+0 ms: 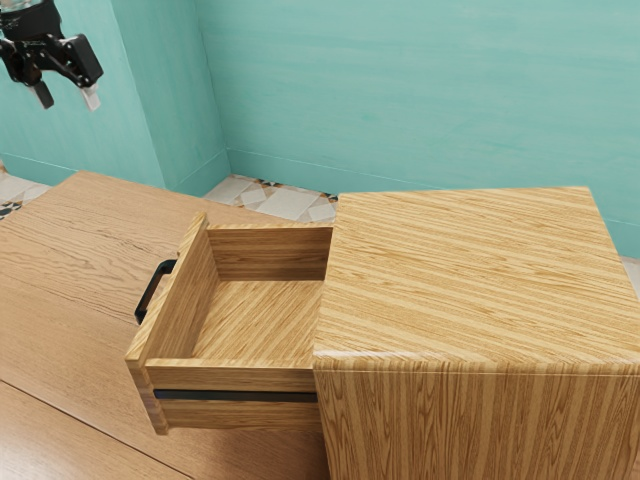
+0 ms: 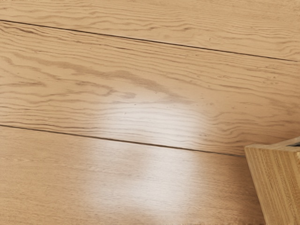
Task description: Push the drawer handle with one arm to close the drawer
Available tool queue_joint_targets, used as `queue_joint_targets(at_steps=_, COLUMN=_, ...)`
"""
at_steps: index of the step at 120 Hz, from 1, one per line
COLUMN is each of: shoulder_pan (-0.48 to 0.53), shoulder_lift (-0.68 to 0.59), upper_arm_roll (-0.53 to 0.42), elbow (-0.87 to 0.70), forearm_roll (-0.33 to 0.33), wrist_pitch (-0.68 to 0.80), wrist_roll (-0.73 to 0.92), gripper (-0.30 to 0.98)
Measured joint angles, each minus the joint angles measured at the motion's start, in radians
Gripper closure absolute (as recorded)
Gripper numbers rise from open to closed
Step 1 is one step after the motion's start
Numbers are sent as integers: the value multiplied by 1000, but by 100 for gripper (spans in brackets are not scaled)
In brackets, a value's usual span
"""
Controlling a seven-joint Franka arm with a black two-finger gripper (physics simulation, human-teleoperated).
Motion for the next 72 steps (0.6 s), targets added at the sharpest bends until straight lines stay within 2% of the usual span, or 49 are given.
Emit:
queue_joint_targets(at_steps=22, shoulder_pan=44, shoulder_lift=0, upper_arm_roll=-2, elbow=8, forearm_roll=0, wrist_pitch=-5, wrist_roll=19, gripper=2)
queue_joint_targets(at_steps=34, shoulder_pan=39, shoulder_lift=-36, upper_arm_roll=-14, elbow=220, forearm_roll=3, wrist_pitch=-30, wrist_roll=27, gripper=2)
queue_joint_targets(at_steps=42, shoulder_pan=31, shoulder_lift=-60, upper_arm_roll=-23, elbow=288, forearm_roll=4, wrist_pitch=-42, wrist_roll=31, gripper=2)
queue_joint_targets(at_steps=72, shoulder_pan=35, shoulder_lift=-56, upper_arm_roll=-23, elbow=294, forearm_roll=8, wrist_pitch=-32, wrist_roll=45, gripper=2)
